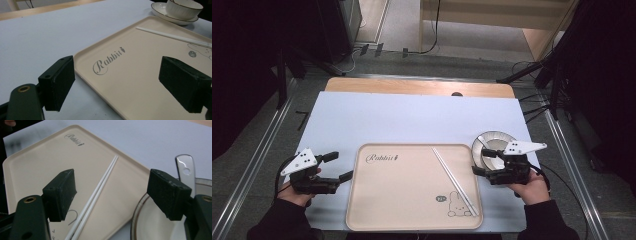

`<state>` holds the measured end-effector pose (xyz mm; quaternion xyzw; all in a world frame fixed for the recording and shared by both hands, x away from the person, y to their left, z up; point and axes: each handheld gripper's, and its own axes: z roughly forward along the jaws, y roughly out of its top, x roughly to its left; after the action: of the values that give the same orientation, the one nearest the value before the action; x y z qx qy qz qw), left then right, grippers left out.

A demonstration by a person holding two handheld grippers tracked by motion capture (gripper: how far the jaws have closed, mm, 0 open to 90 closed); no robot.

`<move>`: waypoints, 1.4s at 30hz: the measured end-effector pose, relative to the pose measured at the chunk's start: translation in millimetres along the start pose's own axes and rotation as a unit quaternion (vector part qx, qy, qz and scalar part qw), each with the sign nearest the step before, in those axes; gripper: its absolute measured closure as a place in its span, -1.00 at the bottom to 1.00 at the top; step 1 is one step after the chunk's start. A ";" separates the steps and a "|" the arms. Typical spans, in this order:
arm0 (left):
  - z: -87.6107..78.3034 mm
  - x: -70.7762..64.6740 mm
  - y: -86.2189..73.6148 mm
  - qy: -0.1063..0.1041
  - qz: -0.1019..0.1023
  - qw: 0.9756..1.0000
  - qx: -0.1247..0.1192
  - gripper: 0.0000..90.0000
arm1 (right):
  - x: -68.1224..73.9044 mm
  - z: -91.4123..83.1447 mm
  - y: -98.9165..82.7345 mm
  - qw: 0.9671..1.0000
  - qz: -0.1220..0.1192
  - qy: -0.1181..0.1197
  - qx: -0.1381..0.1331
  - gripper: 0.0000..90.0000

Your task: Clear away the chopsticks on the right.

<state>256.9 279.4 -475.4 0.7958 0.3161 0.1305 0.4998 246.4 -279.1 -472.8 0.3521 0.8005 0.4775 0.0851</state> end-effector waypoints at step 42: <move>-1.8 -1.2 0.3 0.000 0.001 1.000 0.002 -0.69 | -5.2 -45.1 -34.1 0.998 0.017 -0.047 -0.038 -0.56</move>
<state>255.2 279.9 -474.1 0.7971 0.3154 0.1309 0.4980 212.4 -324.4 -478.1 0.3844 0.7705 0.4923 0.1277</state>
